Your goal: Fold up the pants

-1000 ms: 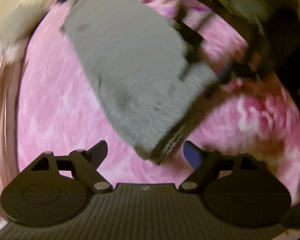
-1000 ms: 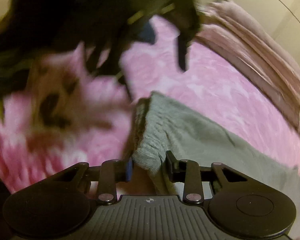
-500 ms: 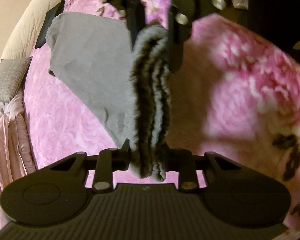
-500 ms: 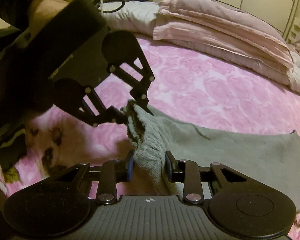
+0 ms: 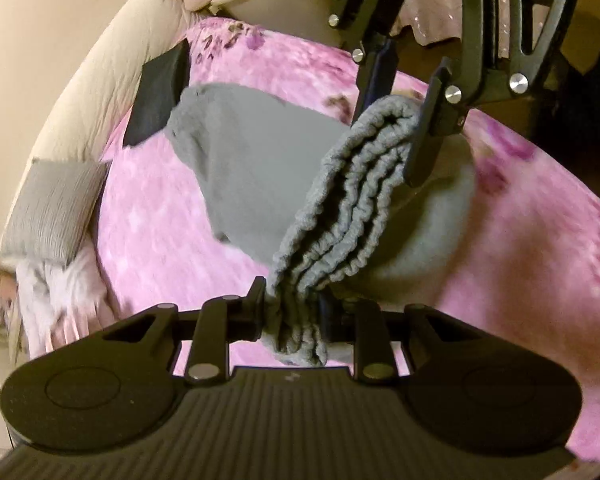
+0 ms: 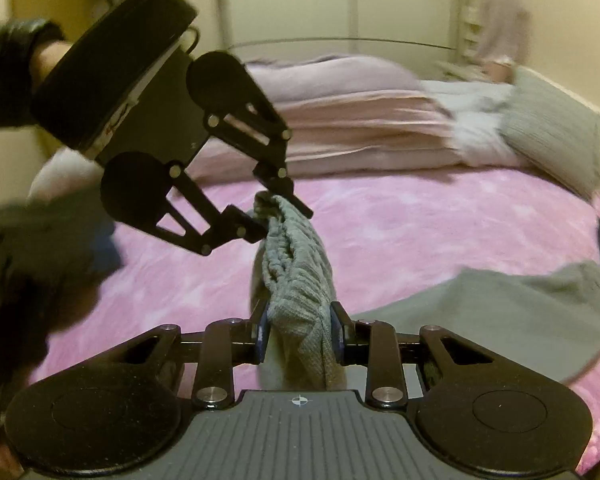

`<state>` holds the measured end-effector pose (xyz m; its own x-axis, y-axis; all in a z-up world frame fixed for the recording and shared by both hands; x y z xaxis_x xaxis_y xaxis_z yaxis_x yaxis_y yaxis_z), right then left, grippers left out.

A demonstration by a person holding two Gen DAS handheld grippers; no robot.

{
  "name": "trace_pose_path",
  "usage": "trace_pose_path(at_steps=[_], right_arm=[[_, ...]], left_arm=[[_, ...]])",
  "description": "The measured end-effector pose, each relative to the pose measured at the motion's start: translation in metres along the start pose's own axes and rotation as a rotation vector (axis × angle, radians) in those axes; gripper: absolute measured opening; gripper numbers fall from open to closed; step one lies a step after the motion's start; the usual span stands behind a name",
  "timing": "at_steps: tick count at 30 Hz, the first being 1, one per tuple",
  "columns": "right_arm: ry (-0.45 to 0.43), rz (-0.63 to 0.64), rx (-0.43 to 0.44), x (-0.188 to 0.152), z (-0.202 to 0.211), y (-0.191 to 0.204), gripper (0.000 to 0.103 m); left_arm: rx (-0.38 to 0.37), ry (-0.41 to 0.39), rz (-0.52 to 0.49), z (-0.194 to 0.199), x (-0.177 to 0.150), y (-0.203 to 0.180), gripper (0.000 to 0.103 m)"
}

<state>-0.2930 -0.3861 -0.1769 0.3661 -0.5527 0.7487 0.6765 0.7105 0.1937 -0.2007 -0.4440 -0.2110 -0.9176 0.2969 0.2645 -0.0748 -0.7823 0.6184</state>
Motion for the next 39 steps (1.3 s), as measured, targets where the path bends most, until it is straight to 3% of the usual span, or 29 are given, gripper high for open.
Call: trace_pose_path(at_steps=[7,12,14,17,21,26,29,32,36,39], right_arm=[[-0.037,-0.305,0.059,-0.005,0.010,-0.190,0.027],[0.023,-0.583,0.120,-0.049,-0.019,-0.310,0.027],[0.073,-0.654,0.080,-0.070,-0.035,-0.346,0.035],[0.125,-0.679,-0.043,-0.091,-0.039,-0.382,0.037],[0.067,-0.646,-0.096,-0.086,-0.013,-0.389,0.037],[0.038,-0.589,-0.003,-0.079,-0.035,-0.355,0.037],[0.073,-0.581,-0.033,-0.101,-0.063,-0.347,0.037],[0.047,-0.538,-0.064,-0.101,-0.064,-0.342,0.037],[0.017,-0.556,-0.132,-0.093,-0.034,-0.311,0.040],[0.035,-0.536,-0.138,-0.092,-0.023,-0.255,0.044]], left_arm=[[-0.203,0.043,-0.029,-0.155,0.086,0.080,0.021],[-0.377,0.136,0.002,-0.276,0.107,0.080,0.027],[-0.406,0.202,0.032,-0.313,0.103,0.074,0.036],[-0.374,0.249,0.089,-0.336,0.088,0.081,0.035],[-0.351,0.257,0.324,-0.318,0.059,0.101,0.035],[-0.424,0.228,0.591,-0.299,0.050,0.082,0.034],[-0.426,0.249,0.605,-0.315,0.043,0.050,0.033],[-0.392,0.232,0.627,-0.322,0.033,0.028,0.032],[-0.320,0.200,0.664,-0.282,0.025,0.036,0.032],[-0.275,0.182,0.618,-0.234,0.016,0.029,0.032]])
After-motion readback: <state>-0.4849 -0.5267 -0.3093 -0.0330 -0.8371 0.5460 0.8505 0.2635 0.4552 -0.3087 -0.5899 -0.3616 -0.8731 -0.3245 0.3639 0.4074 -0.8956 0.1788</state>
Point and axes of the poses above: each gripper's, at about its wrist camera, not at the fingertips, and z roughly against the way its jaws point, y to its left, x to its top, the point moved 7 cm from there along -z, roughly the way its jaws point, and after that the axes turned 8 degrees about x, right-handed, at the moved point
